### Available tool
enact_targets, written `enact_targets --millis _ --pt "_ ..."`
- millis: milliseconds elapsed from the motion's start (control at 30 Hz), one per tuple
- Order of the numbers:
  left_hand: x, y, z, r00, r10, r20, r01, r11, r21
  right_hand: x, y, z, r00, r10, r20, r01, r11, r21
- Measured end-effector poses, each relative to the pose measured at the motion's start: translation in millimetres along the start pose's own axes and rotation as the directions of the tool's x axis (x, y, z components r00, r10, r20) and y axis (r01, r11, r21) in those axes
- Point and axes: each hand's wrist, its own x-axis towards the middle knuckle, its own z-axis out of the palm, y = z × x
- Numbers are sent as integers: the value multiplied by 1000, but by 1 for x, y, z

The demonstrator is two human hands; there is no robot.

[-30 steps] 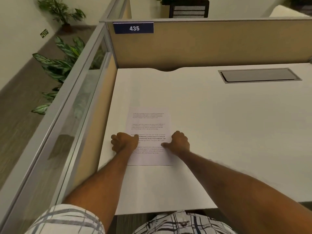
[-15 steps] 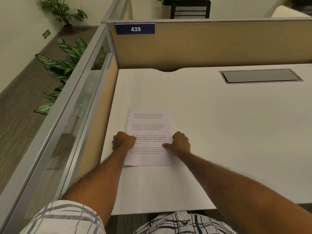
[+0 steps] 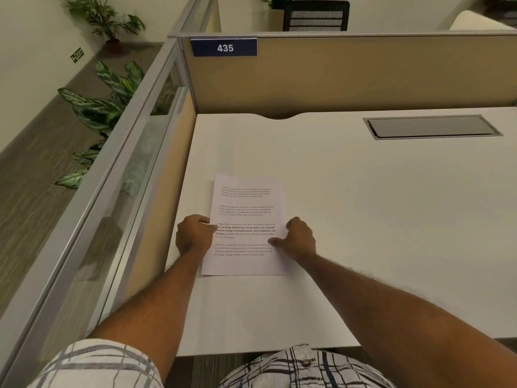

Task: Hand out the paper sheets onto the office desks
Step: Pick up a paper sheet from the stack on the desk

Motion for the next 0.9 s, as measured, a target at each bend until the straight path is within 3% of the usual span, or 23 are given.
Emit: enact_targets --millis 667,900 --pt "-15 -14 6 947 302 -106 -294 952 85 1 1 3 1000 -15 -16 15 1000 -10" --pt "-17 -14 5 926 342 -160 -323 937 133 2 2 3 1000 -26 -18 26 1000 -14"
